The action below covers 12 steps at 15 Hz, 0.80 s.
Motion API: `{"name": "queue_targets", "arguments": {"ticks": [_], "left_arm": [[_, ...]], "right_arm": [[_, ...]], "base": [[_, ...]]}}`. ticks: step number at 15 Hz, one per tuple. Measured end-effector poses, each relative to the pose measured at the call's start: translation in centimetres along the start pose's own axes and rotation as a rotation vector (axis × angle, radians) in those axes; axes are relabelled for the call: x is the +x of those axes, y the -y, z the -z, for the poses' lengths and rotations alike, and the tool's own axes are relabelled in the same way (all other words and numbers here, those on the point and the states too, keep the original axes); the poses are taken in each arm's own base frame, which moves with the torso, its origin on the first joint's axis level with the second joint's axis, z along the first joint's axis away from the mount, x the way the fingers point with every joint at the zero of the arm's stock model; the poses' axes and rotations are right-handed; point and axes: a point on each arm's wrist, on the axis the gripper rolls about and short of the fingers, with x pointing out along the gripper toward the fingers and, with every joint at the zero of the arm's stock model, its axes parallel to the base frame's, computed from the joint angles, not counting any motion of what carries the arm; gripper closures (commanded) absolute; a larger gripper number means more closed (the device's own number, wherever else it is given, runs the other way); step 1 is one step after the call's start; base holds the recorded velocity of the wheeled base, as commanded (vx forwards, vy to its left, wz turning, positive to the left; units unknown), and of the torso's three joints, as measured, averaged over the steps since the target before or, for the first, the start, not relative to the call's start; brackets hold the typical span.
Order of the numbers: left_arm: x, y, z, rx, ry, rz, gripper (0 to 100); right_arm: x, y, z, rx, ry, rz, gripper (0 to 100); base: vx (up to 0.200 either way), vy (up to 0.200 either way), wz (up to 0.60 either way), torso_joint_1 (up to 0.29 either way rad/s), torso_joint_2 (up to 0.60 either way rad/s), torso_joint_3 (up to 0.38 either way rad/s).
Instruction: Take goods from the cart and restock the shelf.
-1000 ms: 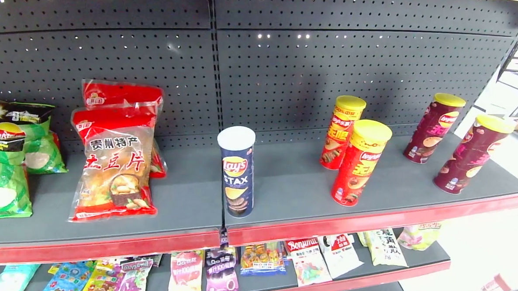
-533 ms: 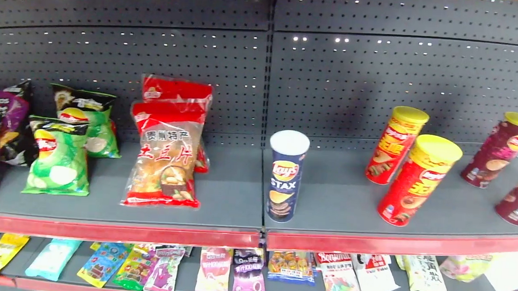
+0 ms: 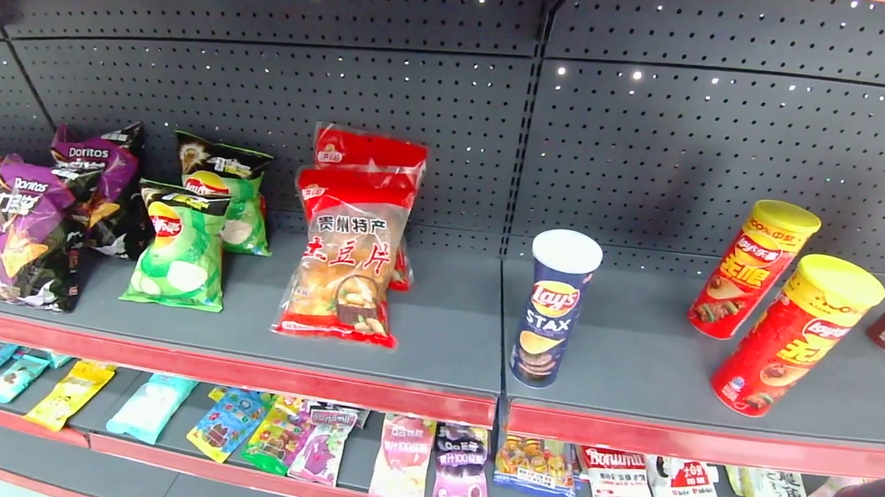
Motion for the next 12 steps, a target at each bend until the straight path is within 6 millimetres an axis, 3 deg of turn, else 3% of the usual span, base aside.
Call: {"name": "queue_targets", "arguments": {"ticks": [6,12], "left_arm": [[-1.7,-0.1,1.3,-0.269,0.008,-0.068,0],[-2.6,0.4,2.0,-0.352,-0.024,-0.364,0]], "right_arm": [[1.5,0.3,-1.7,0.007,0.031,-0.106,100],[1.6,0.4,-1.9,0.011,0.033,-0.104,100]], "base": [[0.0,0.0,0.0,0.0,0.0,0.0],[0.0,0.0,0.0,0.0,0.0,0.0]]}}
